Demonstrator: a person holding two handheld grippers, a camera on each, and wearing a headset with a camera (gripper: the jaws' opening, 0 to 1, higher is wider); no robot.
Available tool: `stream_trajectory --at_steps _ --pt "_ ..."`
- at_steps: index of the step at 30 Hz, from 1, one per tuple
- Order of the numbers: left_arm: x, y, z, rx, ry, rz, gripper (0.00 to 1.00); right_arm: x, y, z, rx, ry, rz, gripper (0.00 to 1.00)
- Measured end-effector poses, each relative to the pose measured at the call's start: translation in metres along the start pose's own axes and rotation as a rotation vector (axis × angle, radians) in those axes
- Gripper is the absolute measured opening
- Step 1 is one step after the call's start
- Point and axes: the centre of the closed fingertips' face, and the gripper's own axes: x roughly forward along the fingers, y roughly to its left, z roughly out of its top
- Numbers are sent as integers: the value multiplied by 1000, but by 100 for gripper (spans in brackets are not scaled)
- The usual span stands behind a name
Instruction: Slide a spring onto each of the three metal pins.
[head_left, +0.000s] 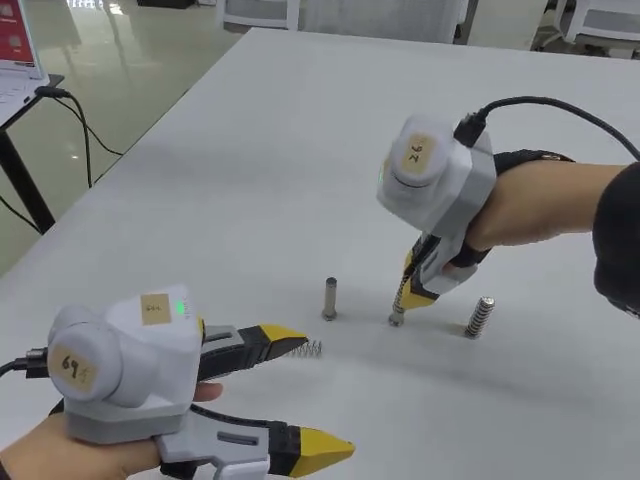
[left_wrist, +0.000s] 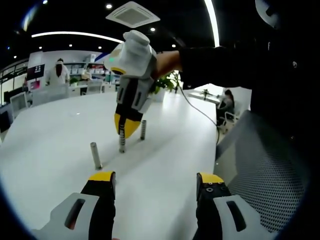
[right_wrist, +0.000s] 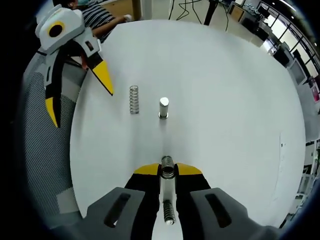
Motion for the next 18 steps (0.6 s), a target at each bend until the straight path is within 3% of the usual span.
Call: stream_trajectory --at_steps 13,18 --pt "-1 1 0 -3 2 5 61 15 4 -7 6 26 20 8" --pt "-1 1 0 -4 3 6 61 14 4 -4 12 17 21 8"
